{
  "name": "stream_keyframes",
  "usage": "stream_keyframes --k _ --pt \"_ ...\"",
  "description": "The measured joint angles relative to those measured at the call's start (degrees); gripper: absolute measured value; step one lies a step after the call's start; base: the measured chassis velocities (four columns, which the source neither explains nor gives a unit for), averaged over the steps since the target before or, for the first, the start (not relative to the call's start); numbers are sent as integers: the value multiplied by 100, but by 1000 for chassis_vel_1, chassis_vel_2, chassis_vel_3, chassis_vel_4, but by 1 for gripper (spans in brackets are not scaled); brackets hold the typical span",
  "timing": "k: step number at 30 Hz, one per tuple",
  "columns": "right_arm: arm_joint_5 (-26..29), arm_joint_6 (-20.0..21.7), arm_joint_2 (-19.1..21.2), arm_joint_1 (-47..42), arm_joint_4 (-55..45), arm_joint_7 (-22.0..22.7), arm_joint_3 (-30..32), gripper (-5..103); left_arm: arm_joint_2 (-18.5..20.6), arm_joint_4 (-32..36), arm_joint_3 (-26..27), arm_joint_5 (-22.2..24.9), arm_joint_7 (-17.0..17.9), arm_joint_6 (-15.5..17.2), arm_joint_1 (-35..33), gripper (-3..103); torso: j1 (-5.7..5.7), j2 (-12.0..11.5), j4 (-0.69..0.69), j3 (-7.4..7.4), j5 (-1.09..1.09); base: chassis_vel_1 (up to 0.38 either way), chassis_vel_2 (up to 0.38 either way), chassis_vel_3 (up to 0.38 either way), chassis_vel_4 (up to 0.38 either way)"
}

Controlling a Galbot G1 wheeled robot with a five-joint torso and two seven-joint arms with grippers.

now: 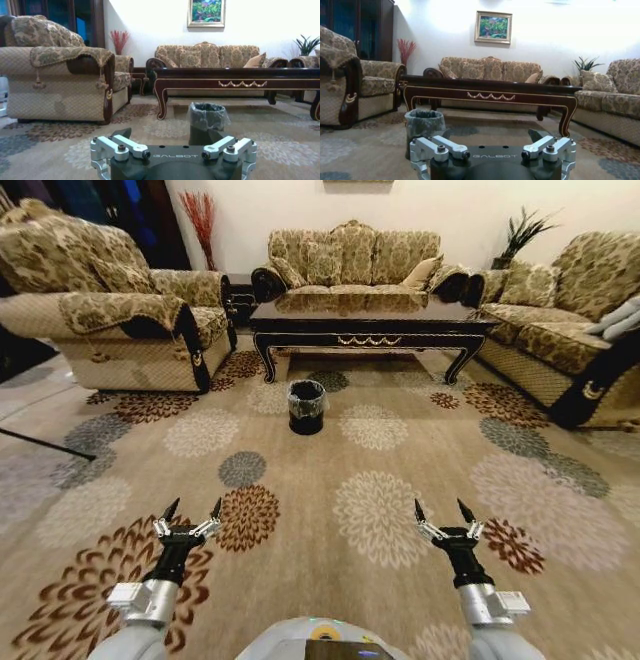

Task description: Move to the front of the table and pick up the trash from the floor, then place it into the trash bin.

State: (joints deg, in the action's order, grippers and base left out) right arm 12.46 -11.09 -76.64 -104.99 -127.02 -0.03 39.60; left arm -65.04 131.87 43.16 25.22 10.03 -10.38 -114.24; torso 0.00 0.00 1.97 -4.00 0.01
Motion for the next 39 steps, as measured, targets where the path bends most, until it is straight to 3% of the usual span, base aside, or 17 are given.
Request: stream_keyframes --k 18,29,39 --pt "0 0 0 -3 1 0 0 100 0 0 0 0 0 0 -2 100 -1 1 1 3 -1 242 -254 -246 264" --pt "0 0 0 2 1 0 0 100 0 0 0 0 1 0 2 100 1 2 1 -5 -1 7 -8 -18 6" --pt "0 0 0 0 1 0 0 100 0 0 0 0 0 0 1 100 7 219 0 -206 -1 0 0 0 0"
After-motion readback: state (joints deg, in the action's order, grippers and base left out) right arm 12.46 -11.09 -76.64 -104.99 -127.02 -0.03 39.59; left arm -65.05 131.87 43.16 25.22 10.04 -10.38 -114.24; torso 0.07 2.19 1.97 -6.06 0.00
